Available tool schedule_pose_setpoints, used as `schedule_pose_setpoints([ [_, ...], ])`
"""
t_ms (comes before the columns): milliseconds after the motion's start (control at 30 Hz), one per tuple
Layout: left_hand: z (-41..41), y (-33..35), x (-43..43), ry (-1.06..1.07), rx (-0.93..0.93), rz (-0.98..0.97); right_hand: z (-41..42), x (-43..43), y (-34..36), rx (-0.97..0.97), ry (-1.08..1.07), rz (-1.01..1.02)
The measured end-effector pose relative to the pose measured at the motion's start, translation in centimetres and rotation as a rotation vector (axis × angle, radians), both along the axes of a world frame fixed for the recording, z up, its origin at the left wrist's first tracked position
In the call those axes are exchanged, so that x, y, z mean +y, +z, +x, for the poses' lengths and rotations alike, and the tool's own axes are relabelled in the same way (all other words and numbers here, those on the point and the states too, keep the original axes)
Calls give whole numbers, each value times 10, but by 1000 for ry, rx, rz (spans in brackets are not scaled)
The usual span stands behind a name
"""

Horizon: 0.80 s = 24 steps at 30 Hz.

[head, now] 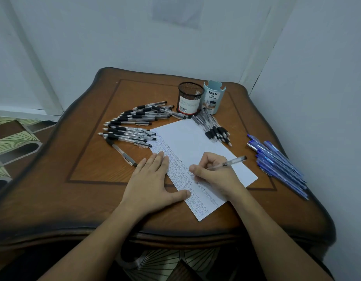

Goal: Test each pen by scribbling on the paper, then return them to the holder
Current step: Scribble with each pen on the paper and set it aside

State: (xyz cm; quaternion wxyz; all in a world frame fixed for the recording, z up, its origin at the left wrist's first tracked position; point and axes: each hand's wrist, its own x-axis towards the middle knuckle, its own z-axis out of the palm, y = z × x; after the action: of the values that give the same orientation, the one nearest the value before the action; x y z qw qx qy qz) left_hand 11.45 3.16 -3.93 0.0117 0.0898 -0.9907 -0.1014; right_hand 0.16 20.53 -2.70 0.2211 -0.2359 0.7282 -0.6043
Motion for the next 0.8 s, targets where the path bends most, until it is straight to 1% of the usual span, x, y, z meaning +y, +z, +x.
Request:
schedule_pose_setpoints([
  [33,0,0,0,3,2,2,0,-1,-3,44,-35,37],
  [100,0,-1,0,7,10,2,2,-4,-9,65,-80,66],
  [300,0,0,1,4,11,-3,6,-4,-13,168,-111,94],
  [800,0,1,2,9,28,9,8,-3,-7,213,-68,140],
])
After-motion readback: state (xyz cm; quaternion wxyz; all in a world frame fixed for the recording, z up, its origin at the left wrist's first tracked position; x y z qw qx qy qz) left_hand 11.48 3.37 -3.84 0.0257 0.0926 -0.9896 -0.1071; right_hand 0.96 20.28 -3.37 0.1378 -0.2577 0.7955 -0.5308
